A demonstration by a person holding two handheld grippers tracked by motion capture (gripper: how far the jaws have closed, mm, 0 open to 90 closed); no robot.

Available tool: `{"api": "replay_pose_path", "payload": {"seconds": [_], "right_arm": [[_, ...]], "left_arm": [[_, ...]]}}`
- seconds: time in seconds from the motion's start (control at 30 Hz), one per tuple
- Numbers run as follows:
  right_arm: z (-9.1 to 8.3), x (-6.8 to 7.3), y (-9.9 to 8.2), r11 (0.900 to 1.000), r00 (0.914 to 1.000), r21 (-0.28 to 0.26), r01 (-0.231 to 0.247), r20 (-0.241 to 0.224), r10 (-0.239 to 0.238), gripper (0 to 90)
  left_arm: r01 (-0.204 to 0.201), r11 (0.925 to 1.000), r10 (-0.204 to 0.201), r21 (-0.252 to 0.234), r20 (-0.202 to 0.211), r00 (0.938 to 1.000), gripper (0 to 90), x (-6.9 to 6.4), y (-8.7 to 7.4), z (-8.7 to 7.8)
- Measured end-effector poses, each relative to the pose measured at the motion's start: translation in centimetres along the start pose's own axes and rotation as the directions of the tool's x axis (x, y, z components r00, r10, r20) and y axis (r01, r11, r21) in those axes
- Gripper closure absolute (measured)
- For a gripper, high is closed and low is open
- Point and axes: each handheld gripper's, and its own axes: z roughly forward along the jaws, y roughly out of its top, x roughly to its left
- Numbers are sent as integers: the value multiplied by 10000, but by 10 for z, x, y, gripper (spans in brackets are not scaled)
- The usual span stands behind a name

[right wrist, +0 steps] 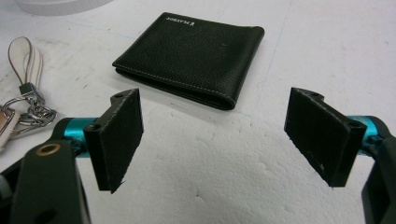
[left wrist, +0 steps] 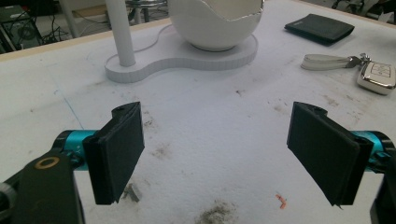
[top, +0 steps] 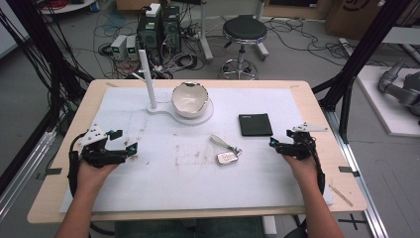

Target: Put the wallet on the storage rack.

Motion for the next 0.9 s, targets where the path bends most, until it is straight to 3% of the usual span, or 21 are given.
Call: {"api": "replay_pose_path", "payload": {"seconds": [0.53, 0.73, 0.9], "right_arm": [[4, 1, 5, 10000, 10000, -71, -69, 4, 70, 199], [11, -11, 15, 9967, 9967, 158, -790, 182, 788, 199], [20, -21, 25, 9936, 9933, 188, -1117, 324, 1111, 199]], "left_arm": [[101, 9999, -100, 70, -153, 9998, 189, 3, -4, -9], [76, 10000, -75, 51, -195, 9998, 189, 4, -5, -11], [101, 9999, -101, 32, -148, 9998, 189, 6, -6, -11]]}}
